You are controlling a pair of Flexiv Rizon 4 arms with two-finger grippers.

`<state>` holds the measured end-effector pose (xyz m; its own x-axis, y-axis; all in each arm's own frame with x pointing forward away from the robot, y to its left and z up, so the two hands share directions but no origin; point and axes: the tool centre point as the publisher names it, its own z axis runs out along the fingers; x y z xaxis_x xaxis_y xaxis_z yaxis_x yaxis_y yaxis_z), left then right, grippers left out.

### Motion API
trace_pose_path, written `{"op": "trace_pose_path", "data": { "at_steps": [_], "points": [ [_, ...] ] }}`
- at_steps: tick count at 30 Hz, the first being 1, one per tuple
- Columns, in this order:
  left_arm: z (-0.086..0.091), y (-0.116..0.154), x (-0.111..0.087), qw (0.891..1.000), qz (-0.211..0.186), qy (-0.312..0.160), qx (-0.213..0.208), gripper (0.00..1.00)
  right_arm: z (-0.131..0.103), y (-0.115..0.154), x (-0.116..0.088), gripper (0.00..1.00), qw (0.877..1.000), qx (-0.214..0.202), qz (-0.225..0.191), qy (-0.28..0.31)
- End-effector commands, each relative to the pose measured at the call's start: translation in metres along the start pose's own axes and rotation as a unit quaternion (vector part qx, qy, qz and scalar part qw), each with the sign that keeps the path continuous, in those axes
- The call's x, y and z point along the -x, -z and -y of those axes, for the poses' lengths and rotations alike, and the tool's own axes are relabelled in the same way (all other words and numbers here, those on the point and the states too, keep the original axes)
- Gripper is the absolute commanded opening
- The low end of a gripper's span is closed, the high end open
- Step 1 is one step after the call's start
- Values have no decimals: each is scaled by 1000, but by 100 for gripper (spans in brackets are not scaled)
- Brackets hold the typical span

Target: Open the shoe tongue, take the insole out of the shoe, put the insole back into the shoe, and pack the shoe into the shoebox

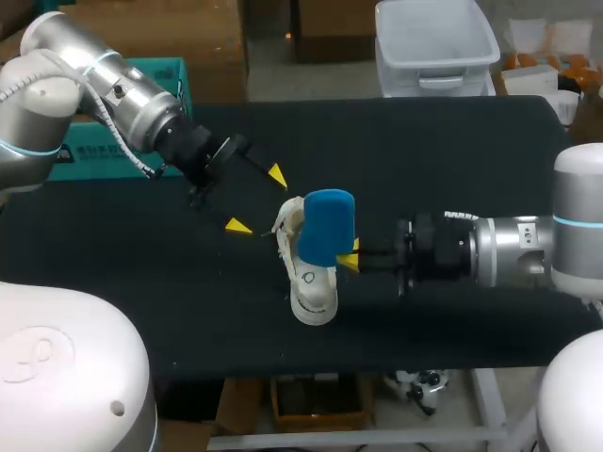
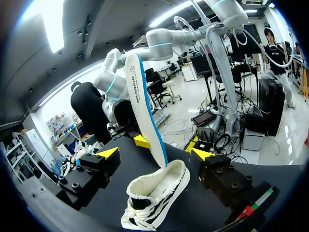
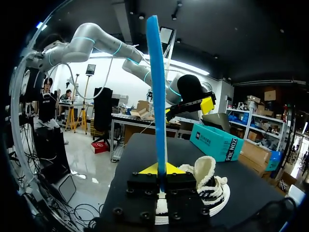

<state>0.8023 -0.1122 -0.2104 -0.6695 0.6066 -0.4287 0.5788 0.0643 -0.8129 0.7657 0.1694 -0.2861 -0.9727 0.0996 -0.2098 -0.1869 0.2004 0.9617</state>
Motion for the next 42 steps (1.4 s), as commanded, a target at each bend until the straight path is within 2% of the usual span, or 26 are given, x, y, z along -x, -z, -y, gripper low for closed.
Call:
{"op": "trace_pose_path", "data": {
  "at_steps": [1, 10, 18, 21, 28, 34, 42],
  "points": [
    [4, -5, -2, 1000, 11, 0, 6, 96, 2, -2, -1, 0, 1000, 1, 4, 4],
    [5, -12, 0, 1000, 15, 6, 17, 91, 2, -5, 4, 0, 1000, 0, 9, -12],
    [3, -18, 5, 999, 24, 19, 9, 77, -1, -7, 3, 0, 1000, 0, 18, -7],
    [2, -23, 6, 999, 34, 23, 13, 70, -2, -7, 2, 0, 999, 3, 36, -8],
    [-3, -35, 6, 996, 78, 32, 27, 65, -3, -11, 2, 0, 999, 6, 43, -10],
    [-7, -44, 8, 996, 79, 35, 13, 57, -3, -11, 2, 0, 999, 7, 46, -9],
    [-9, -50, 7, 997, 74, 36, 8, 55, -2, -7, 4, 0, 998, 3, 54, -16]
  ]
}}
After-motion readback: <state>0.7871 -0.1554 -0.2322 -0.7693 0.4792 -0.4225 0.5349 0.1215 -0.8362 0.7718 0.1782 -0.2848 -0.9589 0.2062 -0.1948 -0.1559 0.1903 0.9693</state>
